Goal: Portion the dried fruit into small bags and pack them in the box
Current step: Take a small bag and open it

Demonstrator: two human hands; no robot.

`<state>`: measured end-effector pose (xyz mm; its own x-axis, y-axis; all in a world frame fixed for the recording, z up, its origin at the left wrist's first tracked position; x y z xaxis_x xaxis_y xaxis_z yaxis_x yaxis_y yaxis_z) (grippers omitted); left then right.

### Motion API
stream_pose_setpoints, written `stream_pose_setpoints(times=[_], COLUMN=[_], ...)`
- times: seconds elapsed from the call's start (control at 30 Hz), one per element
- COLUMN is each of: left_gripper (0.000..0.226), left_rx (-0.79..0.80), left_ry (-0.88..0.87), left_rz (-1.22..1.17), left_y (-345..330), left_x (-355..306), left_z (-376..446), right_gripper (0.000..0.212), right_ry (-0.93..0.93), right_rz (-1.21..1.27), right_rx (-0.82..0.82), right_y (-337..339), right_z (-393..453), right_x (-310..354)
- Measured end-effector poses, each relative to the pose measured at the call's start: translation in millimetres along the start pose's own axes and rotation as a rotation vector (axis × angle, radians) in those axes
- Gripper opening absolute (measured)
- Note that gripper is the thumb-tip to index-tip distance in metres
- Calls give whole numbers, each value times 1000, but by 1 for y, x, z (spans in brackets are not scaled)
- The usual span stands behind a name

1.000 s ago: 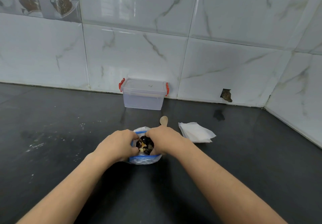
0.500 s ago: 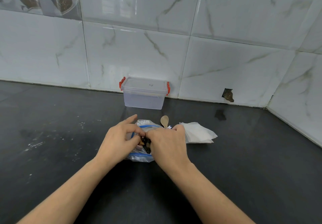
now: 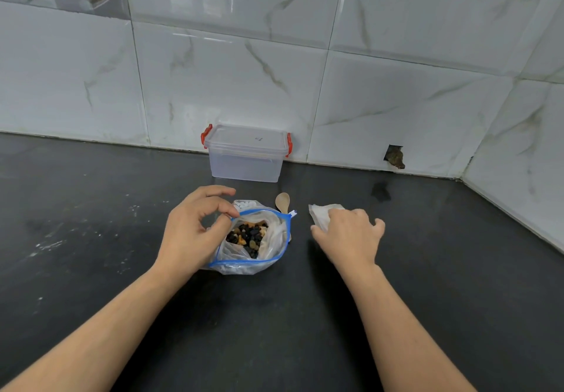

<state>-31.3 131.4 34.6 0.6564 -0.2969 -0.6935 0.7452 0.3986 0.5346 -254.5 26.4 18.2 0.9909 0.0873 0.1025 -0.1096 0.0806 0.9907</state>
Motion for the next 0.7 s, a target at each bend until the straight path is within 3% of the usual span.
stream_pose_setpoints(times=[0.33, 0.47, 0.57, 0.63, 0.7], left_gripper=[22, 21, 20, 24, 27], left_rx=[-61, -55, 1, 56, 102], left_ry=[-5, 24, 58, 72, 70], left_rz=[78, 64, 19, -21, -125], left_y=[3, 6, 6, 4, 2], left_x=[-4, -8, -15, -18, -20], left_z=[-1, 6, 18, 29, 36], right_gripper=[15, 12, 7, 16, 17], right_ry=[34, 47, 131, 246, 397], right_rz=[-76, -23, 272, 537, 860], right_rx=[-87, -344, -513, -409, -174], right_y=[3, 24, 49, 59, 63], right_z=[-1, -9, -22, -20, -12], right_x=[2, 5, 12, 21, 34])
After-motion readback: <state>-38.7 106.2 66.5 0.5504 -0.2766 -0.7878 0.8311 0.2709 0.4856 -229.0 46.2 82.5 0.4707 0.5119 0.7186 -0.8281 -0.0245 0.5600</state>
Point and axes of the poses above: each hand's wrist, its own z-axis towards the middle knuckle, its own y-axis out of the back of the hand, x = y × z, the point moved 6 cm from there along z, towards the middle knuckle, and after that the axes turned 13 degrees about x, right-handed, at the moved point
